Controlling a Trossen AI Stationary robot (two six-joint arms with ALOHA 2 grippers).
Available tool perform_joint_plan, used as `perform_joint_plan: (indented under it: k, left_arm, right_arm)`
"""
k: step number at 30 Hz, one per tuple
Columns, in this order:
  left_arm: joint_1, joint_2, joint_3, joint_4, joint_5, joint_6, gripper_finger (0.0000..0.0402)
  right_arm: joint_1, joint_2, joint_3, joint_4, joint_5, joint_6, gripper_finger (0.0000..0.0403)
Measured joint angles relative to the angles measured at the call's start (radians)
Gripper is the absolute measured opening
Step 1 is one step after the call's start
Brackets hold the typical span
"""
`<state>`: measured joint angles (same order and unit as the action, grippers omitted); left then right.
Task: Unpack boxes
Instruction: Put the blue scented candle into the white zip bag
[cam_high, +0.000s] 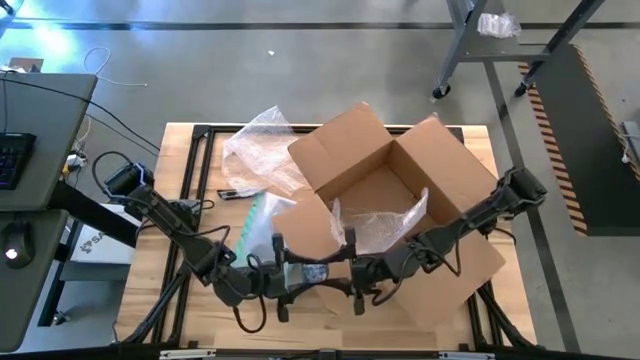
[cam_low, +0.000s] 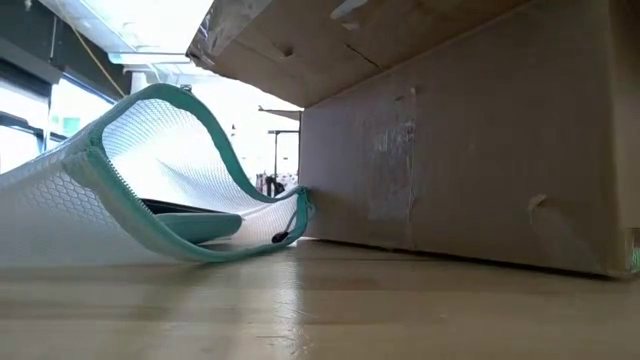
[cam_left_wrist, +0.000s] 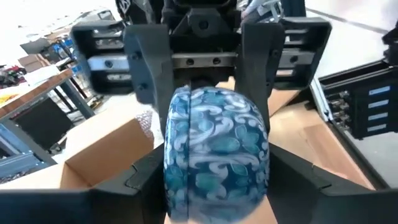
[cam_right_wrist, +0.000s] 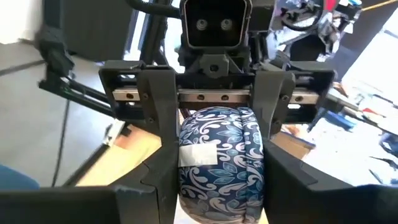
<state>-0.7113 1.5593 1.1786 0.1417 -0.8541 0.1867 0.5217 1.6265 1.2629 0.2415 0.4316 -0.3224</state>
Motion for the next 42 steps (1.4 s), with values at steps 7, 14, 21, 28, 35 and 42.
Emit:
perform_joint_plan:
  k: [7, 14, 21, 28, 35, 42]
  left_arm:
    - [-0.078, -0.035, -0.001, -0.017, -0.181, -0.024, 0.0202]
    - [-0.119, -0.01, 0.002, -0.067, -0.129, -0.253, 0.0183]
    - [-0.117, 0.114, 0.002, -0.097, 0.074, -0.613, 0.0141]
    - [-0.146, 0.194, 0.002, -0.096, 0.082, -0.972, 0.01]
    - [-0.195, 0.19, 0.002, -0.091, 0.03, -1.11, 0.0067]
    - [-0.217, 0.189, 0.002, -0.092, 0.006, -1.094, 0.0048]
  right_arm:
    - [0.056, -0.071, 0.002, -0.11, 0.184, -0.021, 0.0151]
    - [0.124, -0.07, 0.0, -0.17, 0.114, 0.01, 0.0151]
    - [0.127, 0.04, 0.0, -0.015, -0.268, 0.123, 0.0151]
    - [0.162, 0.207, 0.0, 0.005, -0.344, 0.307, 0.0151]
    - [0.259, 0.218, 0.0, -0.151, -0.262, 0.457, 0.0151]
    - [0.186, 0.226, 0.0, -0.367, 0.085, 0.476, 0.0151]
